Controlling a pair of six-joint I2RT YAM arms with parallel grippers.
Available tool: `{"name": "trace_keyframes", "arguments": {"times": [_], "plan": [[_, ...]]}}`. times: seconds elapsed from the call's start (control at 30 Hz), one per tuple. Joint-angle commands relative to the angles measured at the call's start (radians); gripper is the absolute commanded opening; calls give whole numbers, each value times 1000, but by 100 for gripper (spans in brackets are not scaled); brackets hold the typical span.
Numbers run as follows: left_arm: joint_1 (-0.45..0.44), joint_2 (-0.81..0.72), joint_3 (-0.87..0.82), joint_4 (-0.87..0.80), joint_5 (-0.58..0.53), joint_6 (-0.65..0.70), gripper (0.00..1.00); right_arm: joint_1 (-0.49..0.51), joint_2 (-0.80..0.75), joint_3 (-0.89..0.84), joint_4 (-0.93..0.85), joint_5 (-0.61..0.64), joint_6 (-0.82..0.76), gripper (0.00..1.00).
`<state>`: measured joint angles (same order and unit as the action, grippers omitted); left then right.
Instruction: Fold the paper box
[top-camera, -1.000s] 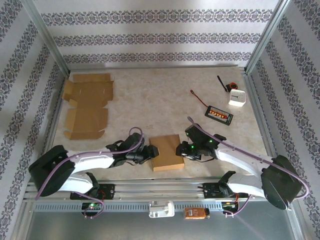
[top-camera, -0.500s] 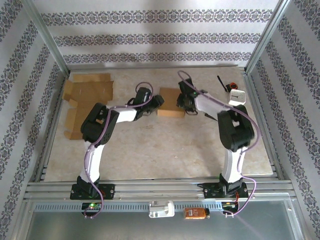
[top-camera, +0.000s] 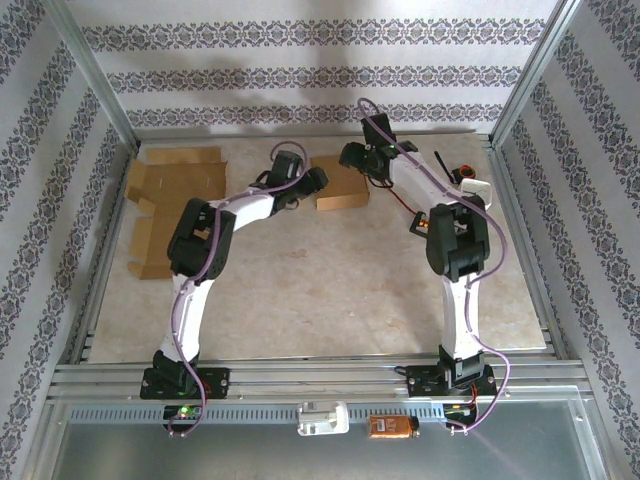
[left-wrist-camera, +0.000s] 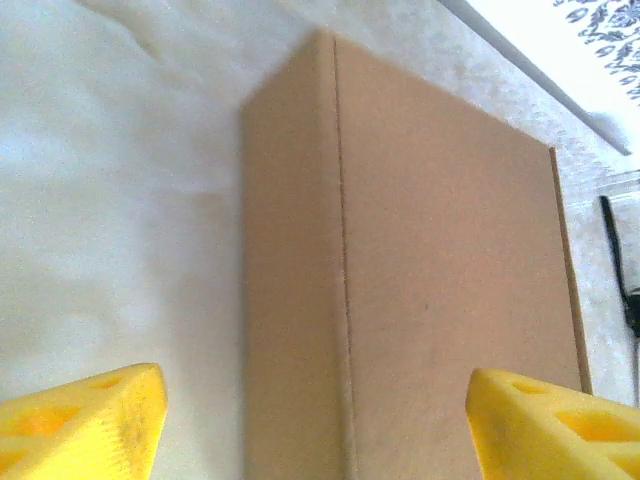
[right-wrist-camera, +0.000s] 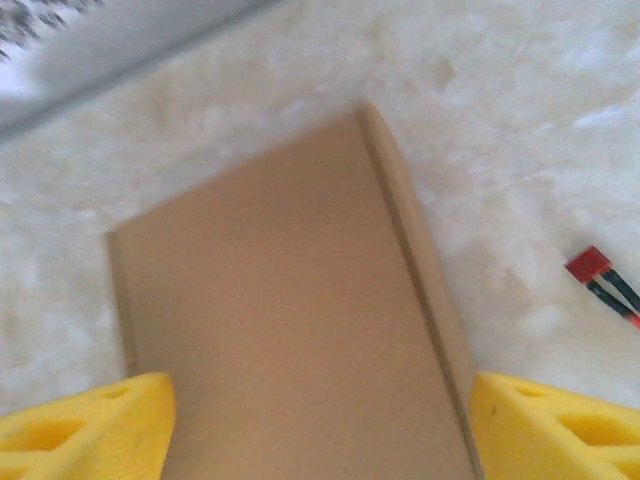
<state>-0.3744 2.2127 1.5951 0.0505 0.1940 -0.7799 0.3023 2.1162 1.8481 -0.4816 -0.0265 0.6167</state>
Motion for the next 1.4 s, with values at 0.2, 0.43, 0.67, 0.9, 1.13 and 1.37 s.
{"name": "trace_keyframes", "arguments": {"times": [0.2,0.43,0.67,0.9,1.13,1.37], "plan": [[318,-380,18,-534,-176,429,81,36,-519,-348,42,-124,-92,87],[610,-208,234,-789,-179,525,81,84,-703,-453,-60,-194,-141,90],[659,1,443,-801,-546,698,83,117,-722,-453,-104,-282,-147,92],[756,234,703,-876,-444,741,87,149,-658,-343,-206,-302,-166,98],[806,494,1050,-1105,-161,733,86,196,-570,-226,-251,-272,-146,98],[845,514,1040,-1094,-33,681,50,248,-509,-129,-293,-231,-150,98]]}}
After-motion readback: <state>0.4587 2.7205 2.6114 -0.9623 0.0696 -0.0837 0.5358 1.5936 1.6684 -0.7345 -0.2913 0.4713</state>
